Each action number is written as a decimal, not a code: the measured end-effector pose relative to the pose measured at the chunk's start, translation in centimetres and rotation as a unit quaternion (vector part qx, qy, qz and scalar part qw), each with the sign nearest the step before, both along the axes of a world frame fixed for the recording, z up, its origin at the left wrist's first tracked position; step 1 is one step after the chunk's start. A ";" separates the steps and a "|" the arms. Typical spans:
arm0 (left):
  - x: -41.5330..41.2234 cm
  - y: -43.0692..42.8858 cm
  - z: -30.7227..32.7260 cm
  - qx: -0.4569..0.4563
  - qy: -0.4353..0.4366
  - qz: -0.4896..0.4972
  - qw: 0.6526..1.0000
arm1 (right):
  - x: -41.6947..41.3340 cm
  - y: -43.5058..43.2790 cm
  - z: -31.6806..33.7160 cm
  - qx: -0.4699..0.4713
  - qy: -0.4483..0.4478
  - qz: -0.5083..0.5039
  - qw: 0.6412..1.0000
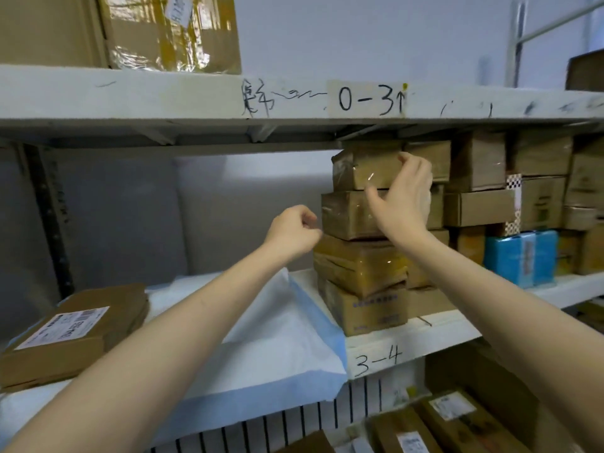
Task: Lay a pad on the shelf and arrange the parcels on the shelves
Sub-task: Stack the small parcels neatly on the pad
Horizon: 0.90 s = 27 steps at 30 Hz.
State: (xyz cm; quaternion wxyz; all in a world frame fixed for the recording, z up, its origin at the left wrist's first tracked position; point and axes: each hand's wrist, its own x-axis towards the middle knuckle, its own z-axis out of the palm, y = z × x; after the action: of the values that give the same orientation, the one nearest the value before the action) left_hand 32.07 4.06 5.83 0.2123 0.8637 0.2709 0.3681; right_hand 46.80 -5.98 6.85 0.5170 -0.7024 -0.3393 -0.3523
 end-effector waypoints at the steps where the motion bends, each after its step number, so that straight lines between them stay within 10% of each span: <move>1: 1.0 -0.6 0.4 0.001 -0.004 0.000 1.000 | 0.8 -0.3 0.7 -0.015 -0.009 -0.009 1.000; 18: 10.6 -4.0 2.1 -0.037 -0.079 0.081 0.993 | 7.0 -1.3 5.1 -0.303 -0.290 -0.033 0.907; 27: 10.4 -4.7 2.5 -0.058 -0.049 0.073 0.994 | 8.0 -2.2 5.7 -0.246 -0.358 -0.029 0.900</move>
State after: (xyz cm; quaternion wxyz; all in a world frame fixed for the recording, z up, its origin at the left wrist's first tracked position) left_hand 42.45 -0.65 8.35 0.2479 0.8086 0.3434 0.4084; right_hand 54.83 -8.19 12.57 0.1613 -0.6432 -0.5570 -0.5001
